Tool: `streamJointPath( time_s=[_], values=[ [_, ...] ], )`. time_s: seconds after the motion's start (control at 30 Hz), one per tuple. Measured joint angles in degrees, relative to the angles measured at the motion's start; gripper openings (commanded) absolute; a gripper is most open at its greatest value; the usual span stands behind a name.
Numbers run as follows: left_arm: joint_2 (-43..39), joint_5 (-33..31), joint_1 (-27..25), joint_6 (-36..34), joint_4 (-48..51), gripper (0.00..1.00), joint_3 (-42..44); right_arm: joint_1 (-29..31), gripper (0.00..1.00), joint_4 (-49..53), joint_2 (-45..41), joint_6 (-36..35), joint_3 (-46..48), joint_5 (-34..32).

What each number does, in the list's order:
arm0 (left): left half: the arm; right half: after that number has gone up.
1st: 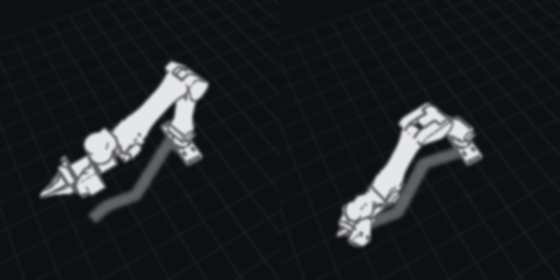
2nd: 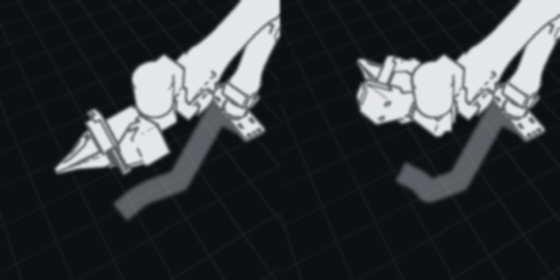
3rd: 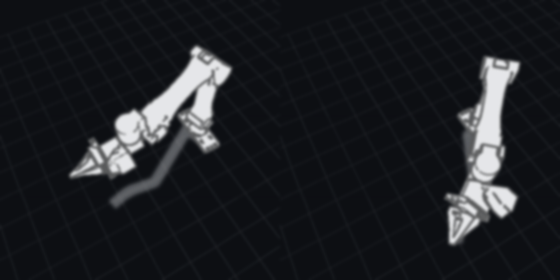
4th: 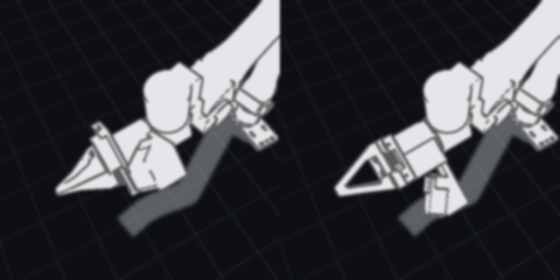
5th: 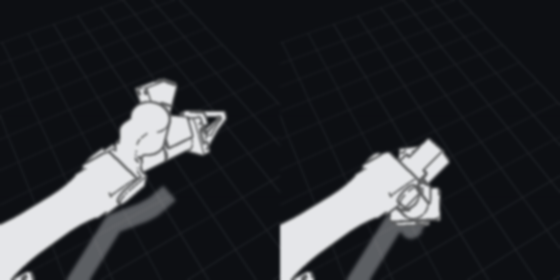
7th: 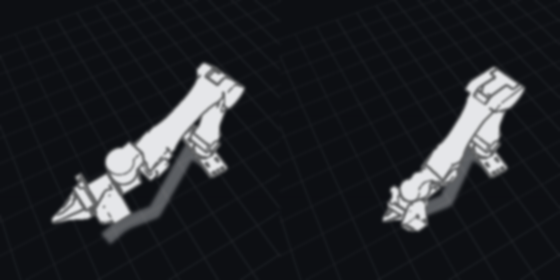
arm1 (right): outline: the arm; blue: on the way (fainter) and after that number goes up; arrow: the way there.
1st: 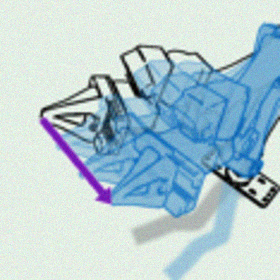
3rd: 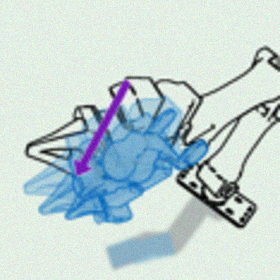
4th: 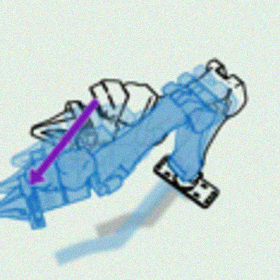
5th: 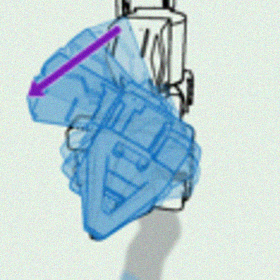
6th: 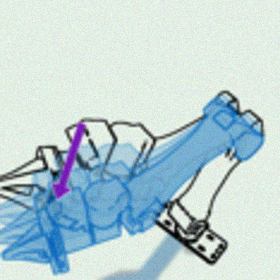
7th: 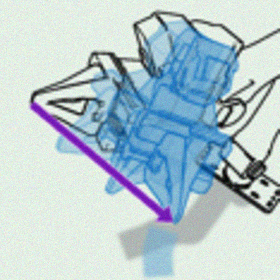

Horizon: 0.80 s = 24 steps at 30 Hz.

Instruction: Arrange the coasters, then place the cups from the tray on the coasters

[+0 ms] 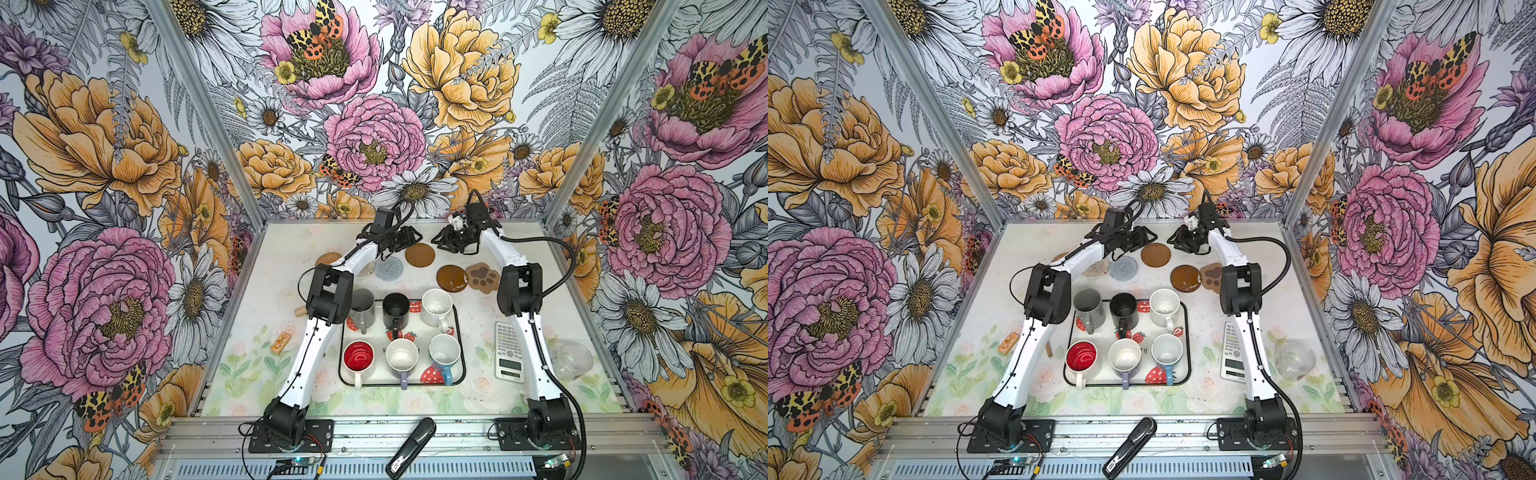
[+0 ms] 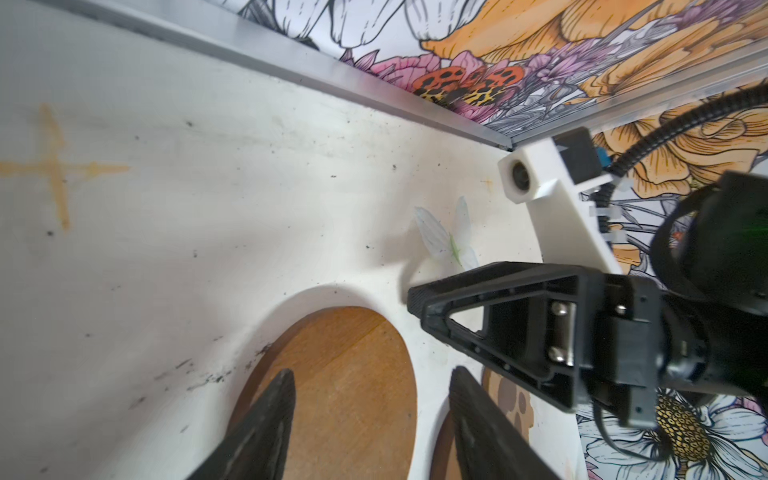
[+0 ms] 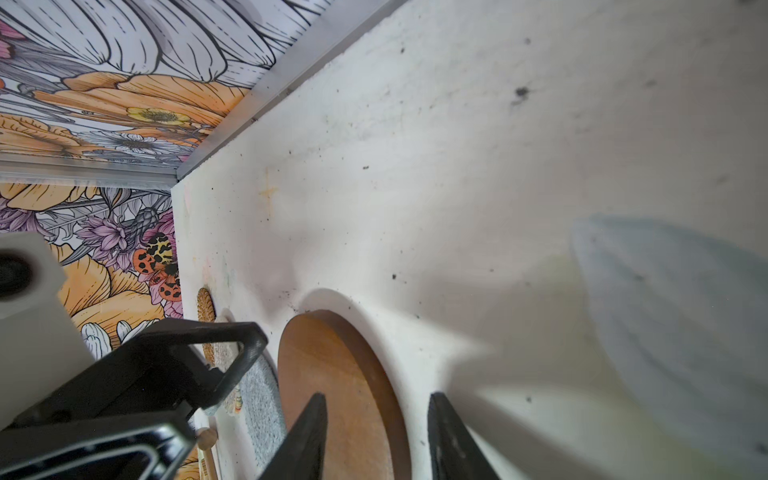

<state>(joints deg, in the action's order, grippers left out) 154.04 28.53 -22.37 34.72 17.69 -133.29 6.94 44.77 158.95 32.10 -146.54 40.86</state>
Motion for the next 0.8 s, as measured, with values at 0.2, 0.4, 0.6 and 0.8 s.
streamJointPath(
  time_s=[0.2,0.4,0.6,0.8],
  values=[
    [1.1,-0.4,0.0,1.2,-1.2,0.61,-0.8,0.2,0.44,0.0,0.2,0.0,-0.2,0.4],
    [3.1,-0.3,0.0,2.0,-1.8,0.61,-3.5,0.6,0.44,-0.5,0.9,0.4,-0.8,1.2],
    [3.9,0.5,0.0,1.9,-0.9,0.61,-4.8,1.1,0.44,-0.7,1.1,0.4,-0.8,2.1],
    [4.0,1.7,0.1,0.5,0.5,0.61,-5.1,1.8,0.44,-0.8,1.2,0.4,-0.8,3.0]
  ],
)
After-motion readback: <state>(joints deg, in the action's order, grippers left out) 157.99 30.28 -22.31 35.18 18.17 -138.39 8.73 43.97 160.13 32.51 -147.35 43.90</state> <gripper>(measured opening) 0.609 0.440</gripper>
